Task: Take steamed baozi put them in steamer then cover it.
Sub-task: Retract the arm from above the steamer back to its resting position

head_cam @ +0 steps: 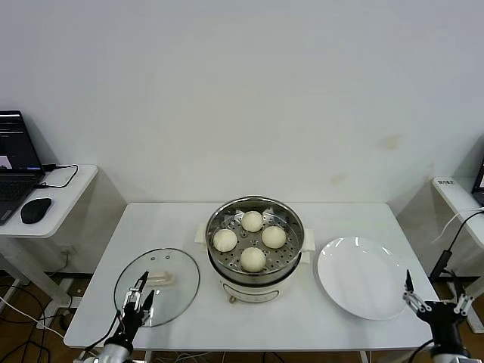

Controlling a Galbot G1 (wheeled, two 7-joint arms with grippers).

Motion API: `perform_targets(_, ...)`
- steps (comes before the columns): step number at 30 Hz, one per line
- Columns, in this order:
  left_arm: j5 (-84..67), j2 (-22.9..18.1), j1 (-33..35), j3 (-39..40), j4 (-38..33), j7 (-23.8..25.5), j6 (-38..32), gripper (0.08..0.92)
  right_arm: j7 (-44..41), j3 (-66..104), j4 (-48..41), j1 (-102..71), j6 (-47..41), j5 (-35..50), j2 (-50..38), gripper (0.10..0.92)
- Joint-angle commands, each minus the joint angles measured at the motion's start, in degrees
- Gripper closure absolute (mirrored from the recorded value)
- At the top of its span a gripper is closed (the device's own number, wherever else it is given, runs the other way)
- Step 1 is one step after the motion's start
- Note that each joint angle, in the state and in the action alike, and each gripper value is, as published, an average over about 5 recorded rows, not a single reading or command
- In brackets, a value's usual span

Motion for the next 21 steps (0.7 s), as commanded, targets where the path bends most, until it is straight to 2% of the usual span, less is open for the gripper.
perform_targets(1, 2.08, 2.03, -9.74, 1.7, 9.22, 0.7, -0.03, 0.177, 0.11, 1.36, 0.45, -1.1, 0.24, -0.64, 2.44, 0.203)
perform_targets(21, -0.08, 2.79, -16.4, 5.54, 13.81, 1.72, -0.04, 0.177, -0.1, 0.58, 0.34, -1.81, 0.92, -2.07, 4.03, 0.203)
